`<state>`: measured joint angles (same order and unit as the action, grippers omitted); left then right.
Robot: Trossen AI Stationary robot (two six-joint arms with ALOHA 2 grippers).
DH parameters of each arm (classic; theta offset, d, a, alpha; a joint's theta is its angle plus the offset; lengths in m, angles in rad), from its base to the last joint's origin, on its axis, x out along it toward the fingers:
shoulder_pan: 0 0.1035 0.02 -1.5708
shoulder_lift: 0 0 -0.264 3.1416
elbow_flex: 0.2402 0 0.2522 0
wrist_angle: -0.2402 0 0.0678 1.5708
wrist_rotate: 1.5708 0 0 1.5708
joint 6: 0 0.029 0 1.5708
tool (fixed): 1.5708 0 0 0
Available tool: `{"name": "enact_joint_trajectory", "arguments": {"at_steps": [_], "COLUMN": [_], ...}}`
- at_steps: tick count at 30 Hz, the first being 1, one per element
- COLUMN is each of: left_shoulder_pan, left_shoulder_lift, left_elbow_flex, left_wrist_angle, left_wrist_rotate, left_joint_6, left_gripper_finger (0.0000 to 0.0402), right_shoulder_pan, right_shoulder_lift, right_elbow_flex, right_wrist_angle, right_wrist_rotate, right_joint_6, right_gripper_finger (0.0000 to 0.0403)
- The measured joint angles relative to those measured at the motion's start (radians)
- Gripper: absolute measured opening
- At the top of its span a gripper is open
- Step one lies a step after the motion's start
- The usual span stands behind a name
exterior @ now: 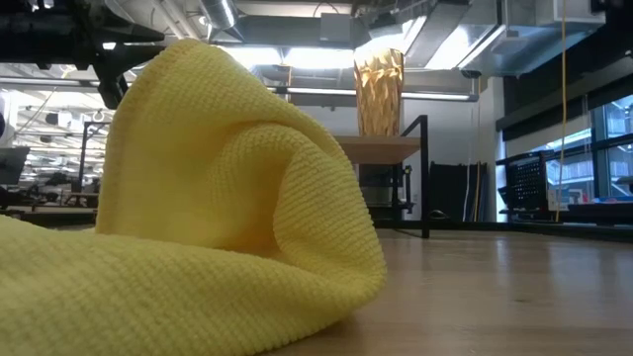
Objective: Stack small to large cups/mugs on shelf
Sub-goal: Put the green cup on the shelf
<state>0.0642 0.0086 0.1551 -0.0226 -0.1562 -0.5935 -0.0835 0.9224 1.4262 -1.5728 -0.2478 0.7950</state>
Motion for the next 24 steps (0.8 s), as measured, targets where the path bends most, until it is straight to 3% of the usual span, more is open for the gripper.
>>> {"name": "enact_joint_trajectory", "arguments": {"at_steps": [4,8,16,24], "left_shoulder_pan": [0.0,0.0,0.0,0.0], "left_shoulder_lift": [0.0,0.0,0.0,0.0], "left_elbow_flex": [0.0,0.0,0.0,0.0], "left_wrist_angle": [0.0,0.0,0.0,0.0], "left_wrist_rotate": [0.0,0.0,0.0,0.0], "left_joint_6": [-0.008,-0.027,-0.027,-0.025], "left_gripper_finger": [0.0071,0.0071,0.0071,0.0071], "right_shoulder_pan": [0.097,0.173,0.325,0.599], "right_shoulder_lift": [-0.022,-0.003,0.049,0.133], "right_elbow_flex": [-0.157,-0.217,-0.223,-0.223], "right_wrist_angle": [0.001,0.003,0.004,0.054], "right_wrist_rotate": [-0.003,-0.005,-0.071,-0.09], "right_joint_6": [0.021,-0.024,0.002,0.127], "right_gripper_finger": [0.0053,0.0053,0.0053,0.0053]}}
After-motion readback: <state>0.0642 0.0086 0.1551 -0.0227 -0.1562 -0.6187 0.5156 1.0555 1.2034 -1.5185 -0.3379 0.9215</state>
